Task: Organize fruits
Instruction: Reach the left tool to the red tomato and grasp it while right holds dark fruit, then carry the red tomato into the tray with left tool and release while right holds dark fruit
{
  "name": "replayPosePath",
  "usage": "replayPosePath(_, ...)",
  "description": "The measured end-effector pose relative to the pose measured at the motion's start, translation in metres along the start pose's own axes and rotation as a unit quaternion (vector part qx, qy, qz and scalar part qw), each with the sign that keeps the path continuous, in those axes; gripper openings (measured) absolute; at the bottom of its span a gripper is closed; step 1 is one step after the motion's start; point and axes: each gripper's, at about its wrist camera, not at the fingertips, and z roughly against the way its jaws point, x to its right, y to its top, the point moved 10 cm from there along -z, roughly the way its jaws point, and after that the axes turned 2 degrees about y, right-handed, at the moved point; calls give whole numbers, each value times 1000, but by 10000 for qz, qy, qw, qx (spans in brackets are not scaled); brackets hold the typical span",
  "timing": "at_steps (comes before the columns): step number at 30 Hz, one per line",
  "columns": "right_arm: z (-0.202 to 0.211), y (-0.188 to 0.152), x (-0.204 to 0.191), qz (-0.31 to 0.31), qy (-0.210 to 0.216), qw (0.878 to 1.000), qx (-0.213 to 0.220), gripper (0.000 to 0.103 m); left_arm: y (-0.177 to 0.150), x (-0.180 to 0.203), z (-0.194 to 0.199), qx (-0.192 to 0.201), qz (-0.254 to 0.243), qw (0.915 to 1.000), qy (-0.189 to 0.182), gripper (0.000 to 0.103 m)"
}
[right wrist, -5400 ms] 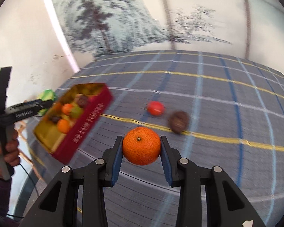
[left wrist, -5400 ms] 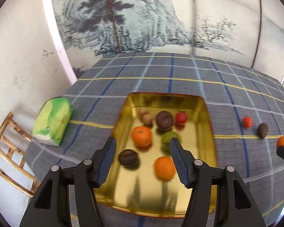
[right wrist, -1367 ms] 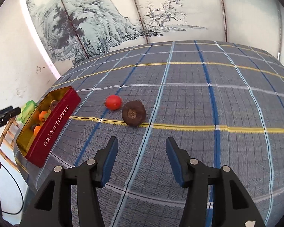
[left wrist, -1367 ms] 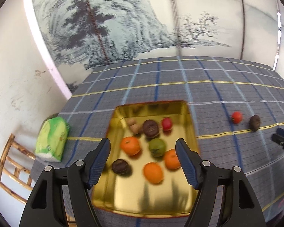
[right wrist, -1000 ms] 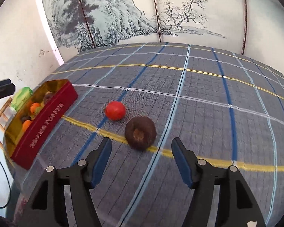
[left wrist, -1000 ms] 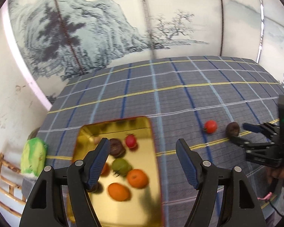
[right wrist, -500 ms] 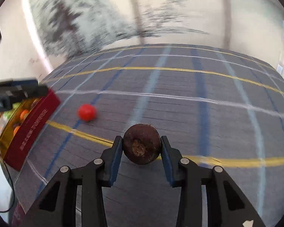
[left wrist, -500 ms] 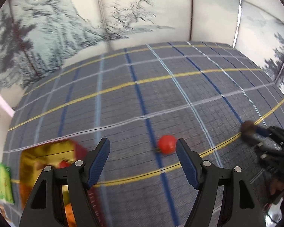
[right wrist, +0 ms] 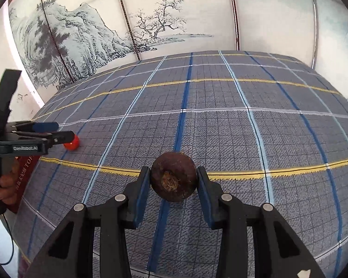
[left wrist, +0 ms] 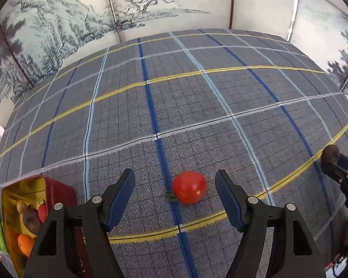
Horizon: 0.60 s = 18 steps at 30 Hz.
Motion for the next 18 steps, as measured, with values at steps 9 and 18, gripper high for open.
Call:
replayPosePath(9,-4,-4,3,-145,121,9998,-113,37,-10,6,-16,-268,131,9993,-212,34)
replayPosePath(18,-8,-7,9,-327,177,9990,-234,37,-20,15,23,-65,133,9998,-122,33)
